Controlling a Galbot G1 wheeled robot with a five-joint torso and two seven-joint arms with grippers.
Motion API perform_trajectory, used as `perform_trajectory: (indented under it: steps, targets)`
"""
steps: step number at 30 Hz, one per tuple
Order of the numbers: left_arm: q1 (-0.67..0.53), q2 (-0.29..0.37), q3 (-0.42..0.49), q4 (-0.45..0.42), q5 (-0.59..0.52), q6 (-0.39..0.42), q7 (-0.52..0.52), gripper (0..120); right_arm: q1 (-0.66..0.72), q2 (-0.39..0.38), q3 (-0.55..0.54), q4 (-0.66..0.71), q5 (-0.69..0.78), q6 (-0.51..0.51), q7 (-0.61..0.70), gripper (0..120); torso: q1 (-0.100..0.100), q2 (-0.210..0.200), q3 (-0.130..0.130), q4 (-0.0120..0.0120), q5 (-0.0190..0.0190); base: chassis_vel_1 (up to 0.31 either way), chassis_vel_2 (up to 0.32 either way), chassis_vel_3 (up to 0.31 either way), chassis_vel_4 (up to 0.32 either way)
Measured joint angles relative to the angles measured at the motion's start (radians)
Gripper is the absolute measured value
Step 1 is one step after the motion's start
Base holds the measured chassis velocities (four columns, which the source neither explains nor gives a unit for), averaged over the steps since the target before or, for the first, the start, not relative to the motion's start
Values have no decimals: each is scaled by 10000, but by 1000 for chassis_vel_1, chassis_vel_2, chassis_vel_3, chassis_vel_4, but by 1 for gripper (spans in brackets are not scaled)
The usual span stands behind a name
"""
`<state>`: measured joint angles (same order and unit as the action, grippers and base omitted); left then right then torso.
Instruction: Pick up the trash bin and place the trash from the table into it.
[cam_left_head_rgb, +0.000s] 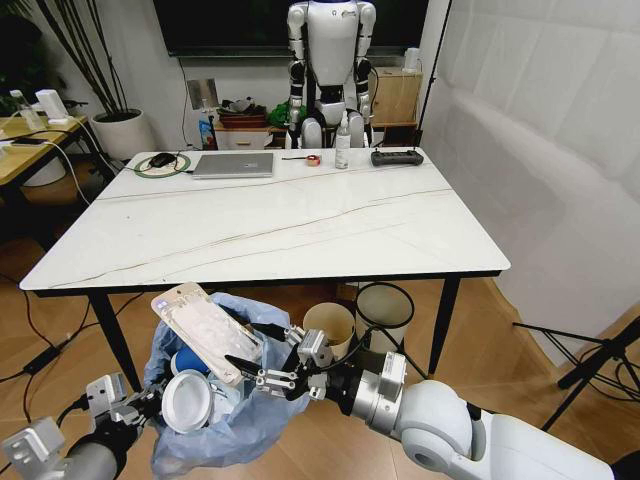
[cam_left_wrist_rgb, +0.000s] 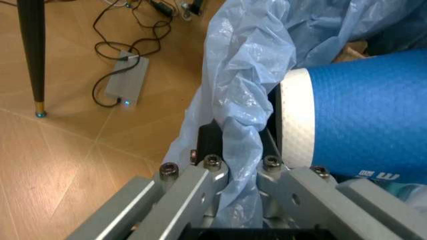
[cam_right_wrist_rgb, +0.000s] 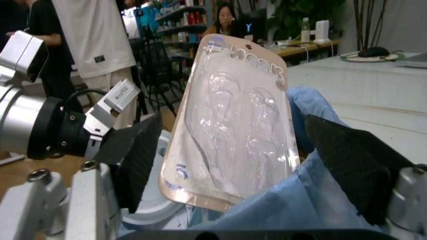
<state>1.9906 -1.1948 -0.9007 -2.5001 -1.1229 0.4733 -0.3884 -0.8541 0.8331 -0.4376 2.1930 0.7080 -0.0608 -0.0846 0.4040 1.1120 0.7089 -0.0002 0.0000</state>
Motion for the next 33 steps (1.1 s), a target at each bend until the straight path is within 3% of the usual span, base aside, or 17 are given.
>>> perform_trajectory:
  steps: [4,9,12,14,21,22,28,33]
  targets:
    - [-1,-8,5,0,-1,7,-2,0,44,-2,149,81,115,-36,279,98,0,0,0,1,1,0,0,0,0]
    - [6,-11,52,0,68,8,-3,0,91,-121,680,274,689,-143,815,100,0,0,0,0,1,0,0,0,0]
    - [116,-39,112,0,207,10,7,0,-225,-351,2104,244,1357,-143,1889,100,0,0,0,4,0,0,0,0,0]
    - [120,-16,122,0,216,10,13,0,-391,-356,2347,193,1419,-93,2003,100,0,0,0,3,1,0,0,0,0]
    - [-90,264,269,0,334,-13,93,0,-3469,96,5795,-500,235,161,1926,100,0,0,0,0,2,0,0,0,0]
    - [-90,264,269,0,334,-13,93,0,-3469,96,5795,-500,235,161,1926,100,0,0,0,0,2,0,0,0,0]
    - [-341,621,407,156,333,-46,220,0,-6260,965,8775,-1191,-1017,1165,994,100,0,0,-1,1,3,0,0,0,0]
    - [-422,756,498,316,411,-124,329,0,-7389,1501,10055,-1377,-1442,1956,214,100,0,0,-1,0,1,0,0,0,0]
